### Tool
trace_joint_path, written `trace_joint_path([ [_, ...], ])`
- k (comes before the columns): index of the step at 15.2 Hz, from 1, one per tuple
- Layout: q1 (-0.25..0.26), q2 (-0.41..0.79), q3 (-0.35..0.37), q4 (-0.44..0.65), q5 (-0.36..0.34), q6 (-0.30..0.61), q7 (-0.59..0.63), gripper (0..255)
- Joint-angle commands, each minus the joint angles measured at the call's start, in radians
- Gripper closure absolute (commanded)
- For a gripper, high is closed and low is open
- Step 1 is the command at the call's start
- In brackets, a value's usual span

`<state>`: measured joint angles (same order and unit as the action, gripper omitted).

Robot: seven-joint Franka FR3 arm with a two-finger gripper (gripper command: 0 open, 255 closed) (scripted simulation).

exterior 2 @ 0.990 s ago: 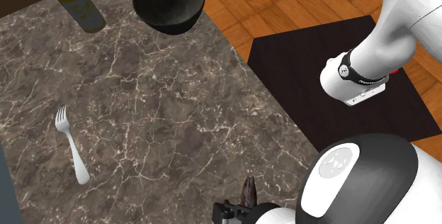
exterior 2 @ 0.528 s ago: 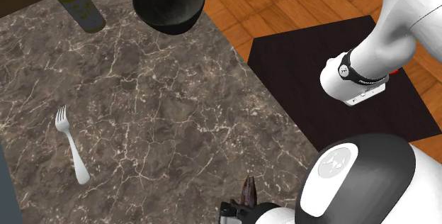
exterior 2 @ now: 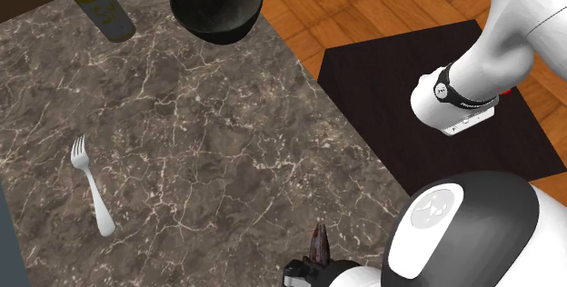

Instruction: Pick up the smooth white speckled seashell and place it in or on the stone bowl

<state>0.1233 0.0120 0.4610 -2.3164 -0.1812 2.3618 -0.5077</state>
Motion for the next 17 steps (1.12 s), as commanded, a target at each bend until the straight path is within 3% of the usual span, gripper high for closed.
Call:
trace_joint_path([
  [1,-0.001,0.005,-0.001,0.001,-0.004,0.002,0.002,255],
  [17,0.002,-0.122,-0.008,0.101,0.093,-0.204,-0.086,255],
])
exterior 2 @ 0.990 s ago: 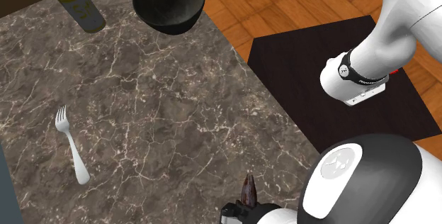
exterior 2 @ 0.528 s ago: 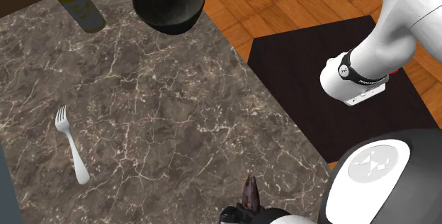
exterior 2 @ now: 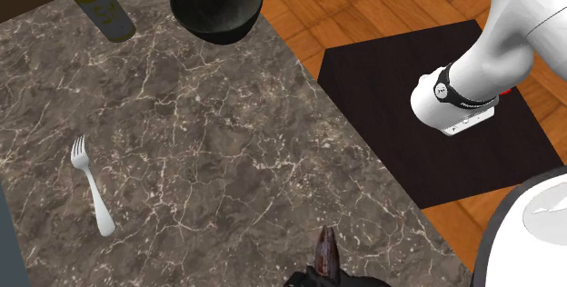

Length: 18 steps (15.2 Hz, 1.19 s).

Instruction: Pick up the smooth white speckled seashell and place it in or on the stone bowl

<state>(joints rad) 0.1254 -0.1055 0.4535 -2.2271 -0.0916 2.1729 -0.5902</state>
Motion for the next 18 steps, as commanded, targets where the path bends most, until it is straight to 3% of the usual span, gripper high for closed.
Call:
trace_joint_path([
  [1,0.001,-0.010,-0.001,0.019,0.007,-0.029,-0.007,255],
  [18,-0.007,-0.087,-0.032,0.152,0.048,-0.227,-0.078,255],
])
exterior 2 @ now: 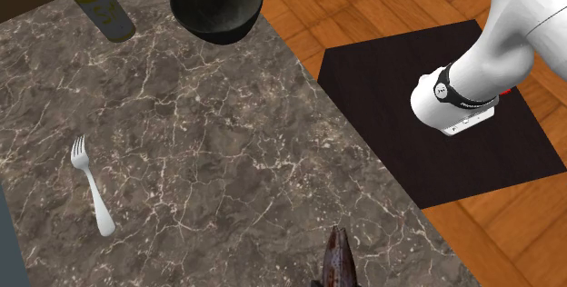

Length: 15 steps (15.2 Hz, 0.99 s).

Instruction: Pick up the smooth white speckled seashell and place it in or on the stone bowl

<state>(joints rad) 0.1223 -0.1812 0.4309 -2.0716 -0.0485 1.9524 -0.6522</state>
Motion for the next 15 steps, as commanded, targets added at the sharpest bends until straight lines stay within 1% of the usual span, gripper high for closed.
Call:
trace_joint_path([
  [1,-0.013,-0.028,-0.026,-0.022,0.009,-0.002,-0.044,255],
  [8,-0.072,-0.109,-0.146,-0.114,0.019,0.025,-0.229,255],
  [15,-0.137,-0.135,-0.267,-0.151,0.003,0.047,-0.405,255],
])
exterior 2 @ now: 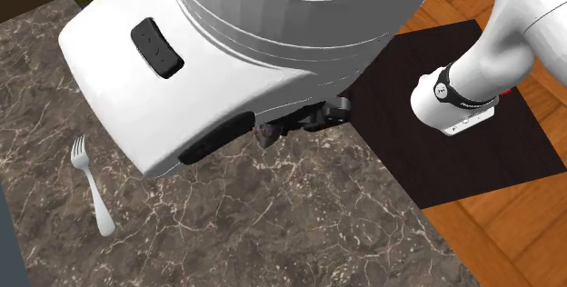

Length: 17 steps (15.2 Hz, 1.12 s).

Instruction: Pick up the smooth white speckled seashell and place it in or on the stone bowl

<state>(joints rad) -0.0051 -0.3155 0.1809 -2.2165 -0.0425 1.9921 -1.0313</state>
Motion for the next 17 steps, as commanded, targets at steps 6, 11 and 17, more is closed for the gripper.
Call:
trace_joint_path([
  [6,-0.068,0.019,-0.117,0.007,-0.023,0.024,-0.173,255],
  [11,-0.116,0.063,-0.196,0.048,-0.033,0.035,-0.293,255],
  [17,-0.170,0.148,-0.286,0.136,-0.030,0.041,-0.438,255],
])
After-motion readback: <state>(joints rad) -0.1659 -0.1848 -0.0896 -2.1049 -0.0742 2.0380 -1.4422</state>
